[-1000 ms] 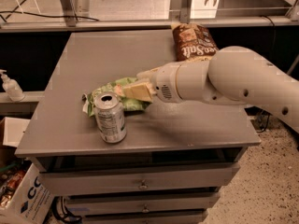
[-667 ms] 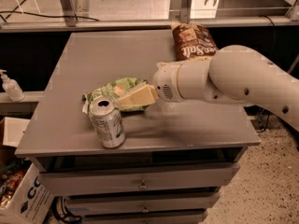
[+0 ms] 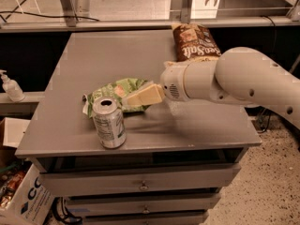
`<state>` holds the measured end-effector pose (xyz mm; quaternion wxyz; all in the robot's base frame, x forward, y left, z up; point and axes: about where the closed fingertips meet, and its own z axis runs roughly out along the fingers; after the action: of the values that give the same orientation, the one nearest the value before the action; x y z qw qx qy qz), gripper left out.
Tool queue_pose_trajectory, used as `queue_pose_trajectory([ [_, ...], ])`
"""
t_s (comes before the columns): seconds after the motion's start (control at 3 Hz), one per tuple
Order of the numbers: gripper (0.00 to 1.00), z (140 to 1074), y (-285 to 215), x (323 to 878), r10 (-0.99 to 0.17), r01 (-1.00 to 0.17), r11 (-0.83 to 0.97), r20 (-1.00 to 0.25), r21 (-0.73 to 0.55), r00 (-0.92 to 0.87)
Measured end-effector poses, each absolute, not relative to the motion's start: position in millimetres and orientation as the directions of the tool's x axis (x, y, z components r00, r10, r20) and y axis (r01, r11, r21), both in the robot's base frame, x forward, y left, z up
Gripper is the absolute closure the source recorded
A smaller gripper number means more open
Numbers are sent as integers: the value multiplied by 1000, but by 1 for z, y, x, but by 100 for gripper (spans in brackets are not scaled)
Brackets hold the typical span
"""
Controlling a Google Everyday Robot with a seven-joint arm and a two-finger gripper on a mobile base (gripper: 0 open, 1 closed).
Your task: Move green jalapeno chip bag near 7up can
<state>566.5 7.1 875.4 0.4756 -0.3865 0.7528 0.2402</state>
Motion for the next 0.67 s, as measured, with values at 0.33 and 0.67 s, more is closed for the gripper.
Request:
queue_pose_trajectory([
  [0.33, 0, 865, -11, 584, -350, -790, 613, -902, -15, -255],
  [0.67, 0, 857, -33, 598, -337, -766, 643, -904, -18, -263],
])
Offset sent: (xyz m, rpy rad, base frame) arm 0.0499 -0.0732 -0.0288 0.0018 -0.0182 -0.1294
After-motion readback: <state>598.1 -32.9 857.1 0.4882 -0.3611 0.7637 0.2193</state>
